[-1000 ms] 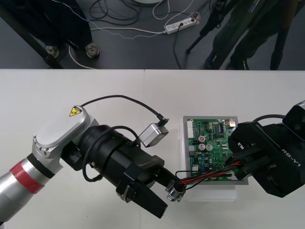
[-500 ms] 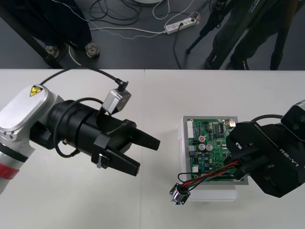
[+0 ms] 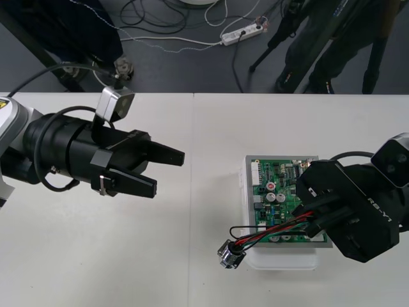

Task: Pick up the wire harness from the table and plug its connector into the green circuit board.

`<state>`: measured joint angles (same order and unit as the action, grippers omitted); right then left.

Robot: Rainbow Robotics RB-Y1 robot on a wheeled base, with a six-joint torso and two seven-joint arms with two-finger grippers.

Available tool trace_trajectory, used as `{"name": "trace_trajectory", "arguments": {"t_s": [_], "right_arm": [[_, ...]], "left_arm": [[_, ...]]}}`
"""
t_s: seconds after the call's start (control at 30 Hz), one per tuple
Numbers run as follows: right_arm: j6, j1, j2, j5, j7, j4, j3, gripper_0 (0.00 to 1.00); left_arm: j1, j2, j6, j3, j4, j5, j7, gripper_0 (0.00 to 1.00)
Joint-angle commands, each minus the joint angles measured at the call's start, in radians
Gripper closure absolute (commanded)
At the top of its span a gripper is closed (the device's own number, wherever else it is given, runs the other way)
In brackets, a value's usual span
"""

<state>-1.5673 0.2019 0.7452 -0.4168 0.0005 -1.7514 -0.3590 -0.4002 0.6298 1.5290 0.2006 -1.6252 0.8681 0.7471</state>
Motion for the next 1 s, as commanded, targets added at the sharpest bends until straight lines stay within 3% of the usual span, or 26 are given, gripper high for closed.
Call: {"name": "trace_trajectory", "arguments": {"t_s": [0.03, 0.3, 0.6, 1.0], "right_arm": [[-0.003, -0.012, -0.052, -0.050, -0.047, -0.025, 0.058, 1.00], [-0.003, -0.012, -0.121, -0.169, -0.054, -0.054, 0.118, 1.00], [-0.003, -0.013, -0.172, -0.261, -0.062, -0.079, 0.144, 1.00], [0.142, -0.047, -0.219, -0.375, -0.056, -0.109, 0.196, 1.00]], "left_arm": [[0.024, 0.033, -0.001, -0.056, -0.018, -0.018, -0.138, 0.00], [0.064, 0.010, -0.030, -0.056, -0.085, -0.032, -0.304, 0.00], [0.136, -0.001, -0.102, -0.056, -0.217, -0.003, -0.339, 0.00], [0.244, -0.007, -0.250, -0.055, -0.395, 0.104, -0.338, 0.00]]}}
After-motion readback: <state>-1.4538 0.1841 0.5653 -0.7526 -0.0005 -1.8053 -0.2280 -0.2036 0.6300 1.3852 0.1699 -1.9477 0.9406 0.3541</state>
